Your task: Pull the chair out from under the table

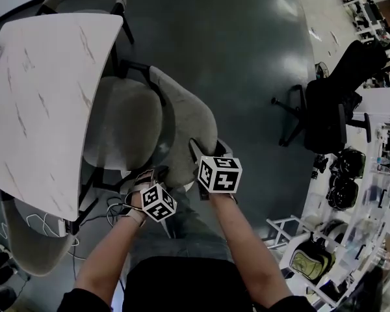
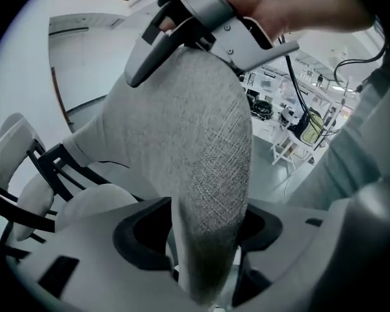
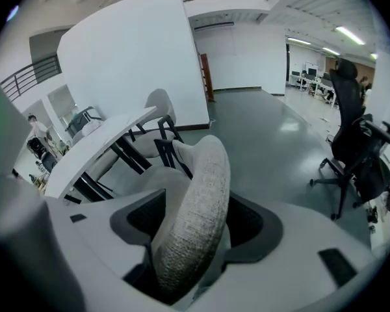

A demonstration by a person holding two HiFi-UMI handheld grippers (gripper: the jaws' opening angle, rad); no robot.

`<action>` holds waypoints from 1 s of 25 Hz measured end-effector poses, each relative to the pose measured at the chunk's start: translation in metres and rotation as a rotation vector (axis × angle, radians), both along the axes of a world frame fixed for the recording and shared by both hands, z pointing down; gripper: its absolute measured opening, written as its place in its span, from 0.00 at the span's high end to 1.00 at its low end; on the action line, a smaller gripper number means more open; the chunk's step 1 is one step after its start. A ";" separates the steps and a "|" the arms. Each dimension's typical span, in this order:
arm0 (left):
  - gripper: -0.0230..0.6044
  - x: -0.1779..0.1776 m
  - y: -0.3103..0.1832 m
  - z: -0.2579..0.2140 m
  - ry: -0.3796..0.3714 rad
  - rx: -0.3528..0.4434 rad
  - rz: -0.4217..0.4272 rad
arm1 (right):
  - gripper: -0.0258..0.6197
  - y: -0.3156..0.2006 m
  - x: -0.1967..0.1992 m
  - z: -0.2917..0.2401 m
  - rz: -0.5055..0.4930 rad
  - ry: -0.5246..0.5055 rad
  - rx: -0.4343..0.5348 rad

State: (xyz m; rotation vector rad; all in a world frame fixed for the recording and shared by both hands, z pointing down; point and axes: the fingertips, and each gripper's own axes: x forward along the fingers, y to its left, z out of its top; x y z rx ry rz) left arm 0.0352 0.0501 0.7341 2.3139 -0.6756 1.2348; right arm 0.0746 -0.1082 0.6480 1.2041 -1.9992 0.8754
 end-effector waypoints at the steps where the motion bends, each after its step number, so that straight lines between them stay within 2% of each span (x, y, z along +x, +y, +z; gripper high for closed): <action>1: 0.56 0.002 0.000 0.005 -0.003 -0.011 0.003 | 0.51 0.000 -0.001 0.003 -0.003 0.000 -0.011; 3: 0.62 0.005 0.000 0.010 -0.002 -0.018 0.008 | 0.52 0.001 -0.002 0.007 0.000 -0.011 -0.038; 5: 0.63 0.007 0.000 0.012 0.005 -0.016 0.015 | 0.54 0.001 0.001 0.010 0.016 -0.016 -0.060; 7: 0.63 0.007 -0.001 0.012 0.019 -0.018 0.009 | 0.67 0.000 0.007 0.012 0.039 -0.006 -0.074; 10: 0.65 0.008 -0.001 0.013 0.016 -0.027 0.004 | 0.72 -0.001 0.010 0.012 0.053 0.006 -0.067; 18: 0.67 0.020 -0.001 0.017 0.002 -0.040 0.018 | 0.76 -0.003 0.022 0.013 0.094 0.015 -0.068; 25: 0.66 0.070 -0.004 0.016 0.059 -0.059 0.007 | 0.76 -0.006 0.070 0.012 0.129 0.028 -0.074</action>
